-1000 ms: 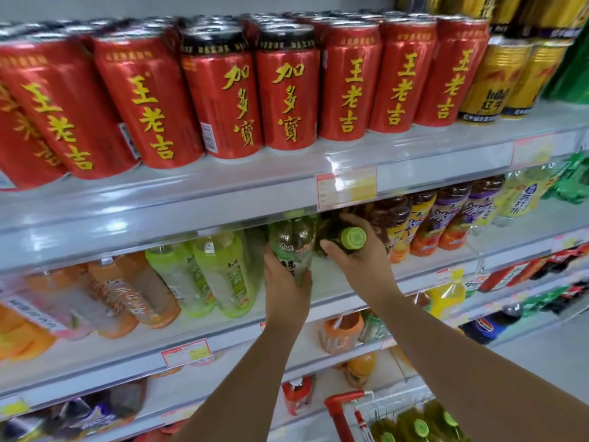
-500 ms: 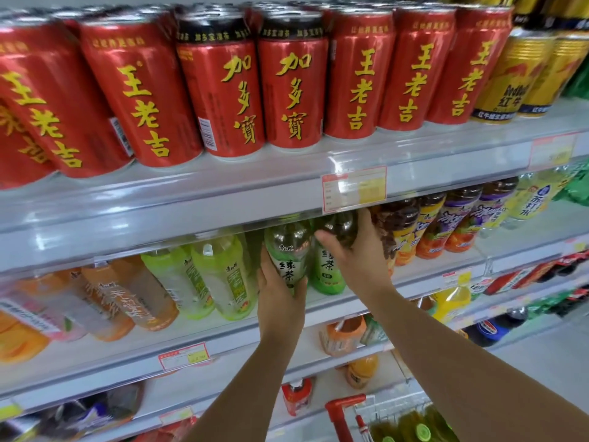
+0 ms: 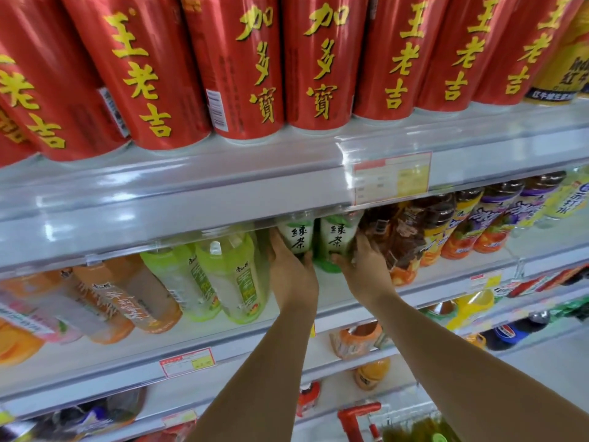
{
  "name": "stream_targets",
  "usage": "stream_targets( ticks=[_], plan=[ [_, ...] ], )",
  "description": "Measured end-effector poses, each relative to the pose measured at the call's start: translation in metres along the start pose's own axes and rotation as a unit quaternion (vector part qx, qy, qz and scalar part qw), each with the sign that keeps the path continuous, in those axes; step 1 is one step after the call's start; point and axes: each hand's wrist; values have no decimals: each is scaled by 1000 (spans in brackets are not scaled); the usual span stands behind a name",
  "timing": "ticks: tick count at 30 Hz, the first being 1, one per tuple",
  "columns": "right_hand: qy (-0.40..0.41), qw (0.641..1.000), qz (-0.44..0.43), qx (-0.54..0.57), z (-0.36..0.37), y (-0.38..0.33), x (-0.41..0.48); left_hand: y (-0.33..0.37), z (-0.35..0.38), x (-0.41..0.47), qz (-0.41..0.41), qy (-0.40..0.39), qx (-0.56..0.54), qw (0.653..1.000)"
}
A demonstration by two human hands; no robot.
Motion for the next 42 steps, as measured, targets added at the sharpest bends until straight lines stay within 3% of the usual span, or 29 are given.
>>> stream_targets(
  ticks=[6,9,11,15,19,22,26,34,37,40,42],
  plan=[
    [11,998,-50,21,-7,8,-46,-10,-9,-48,90,-56,-130,986],
    [32,995,-80,42,-22,37,-105,-35,-13,-98,179,-107,-102,973],
    [28,997,-71,28,-26,78,-146,-63,-12,-132,194,-164,-52,966],
    [-72,993,97,-11,-12,172,-202,-135,13,-179,113,-259,48,958],
    [-206,959,187,-49,26,241,-236,-195,49,-207,103,-318,146,931],
    [-303,924,210,-104,61,280,-261,-224,68,-221,158,-319,193,914],
    [-369,896,197,-147,100,317,-287,-243,82,-231,209,-292,165,919],
    [-282,933,170,-148,130,336,-283,-253,85,-231,249,-266,122,923],
    [-188,952,222,-99,100,331,-277,-252,83,-230,248,-272,152,917],
    [-117,971,207,-11,46,312,-272,-242,82,-233,272,-288,258,881],
    [-92,972,199,83,8,290,-266,-226,87,-236,312,-341,263,847]
  ],
)
Point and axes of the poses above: each hand's wrist, its own x-axis towards the middle knuckle, its own z-axis out of the palm, y = z × x, and after that the axes turned 10 degrees about -x, right-handed
